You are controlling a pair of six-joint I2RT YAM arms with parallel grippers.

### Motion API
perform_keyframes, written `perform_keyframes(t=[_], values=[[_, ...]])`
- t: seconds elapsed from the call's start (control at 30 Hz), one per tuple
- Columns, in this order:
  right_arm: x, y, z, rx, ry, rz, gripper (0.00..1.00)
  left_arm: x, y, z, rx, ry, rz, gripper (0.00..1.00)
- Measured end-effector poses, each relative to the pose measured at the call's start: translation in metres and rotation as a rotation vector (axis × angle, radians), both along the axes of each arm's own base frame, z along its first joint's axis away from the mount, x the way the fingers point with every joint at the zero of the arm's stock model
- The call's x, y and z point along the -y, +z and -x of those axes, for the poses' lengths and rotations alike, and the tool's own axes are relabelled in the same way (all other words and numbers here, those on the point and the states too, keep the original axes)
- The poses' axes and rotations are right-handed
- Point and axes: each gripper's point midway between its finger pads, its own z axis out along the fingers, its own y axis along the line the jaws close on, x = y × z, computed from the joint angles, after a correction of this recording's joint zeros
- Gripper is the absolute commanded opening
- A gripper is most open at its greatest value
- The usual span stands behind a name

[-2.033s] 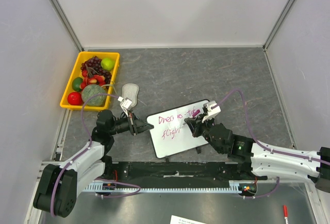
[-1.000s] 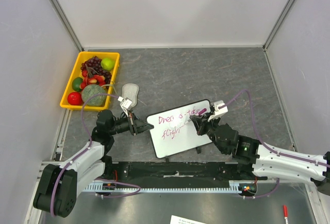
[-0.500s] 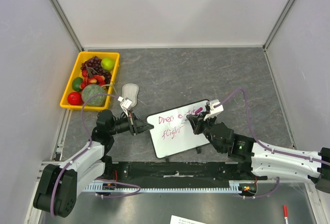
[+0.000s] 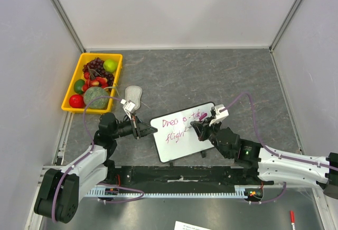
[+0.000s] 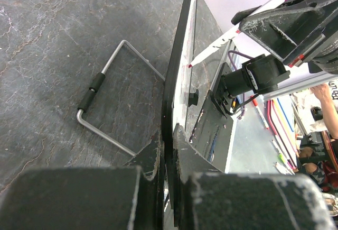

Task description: Write a sentence on the whiteboard

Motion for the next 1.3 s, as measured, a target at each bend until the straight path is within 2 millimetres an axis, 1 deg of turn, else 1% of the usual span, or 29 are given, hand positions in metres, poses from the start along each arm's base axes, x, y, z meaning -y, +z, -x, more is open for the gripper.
perform_keyframes(t=[0.37, 0.77, 0.93, 1.2, 1.3], values=[[0.0, -0.014, 0.01, -0.045, 0.038, -0.014, 0.0, 0.0, 0.0, 0.0, -0.001, 0.0, 0.0, 0.02], [0.01, -0.017, 0.012, -0.053, 0.026, 0.009, 0.0, 0.0, 0.0, 0.0, -0.001, 0.0, 0.0, 0.02], [0.013, -0.008, 0.009, -0.031, 0.016, 0.039, 0.0, 0.0, 0.0, 0.0, 0.001, 0.0, 0.0, 0.02], [0.014, 0.015, 0.003, 0.016, 0.0, 0.043, 0.0, 0.0, 0.0, 0.0, 0.002, 0.0, 0.0, 0.02], [0.014, 0.018, 0.002, 0.026, 0.0, 0.049, 0.0, 0.0, 0.0, 0.0, 0.002, 0.0, 0.0, 0.02]])
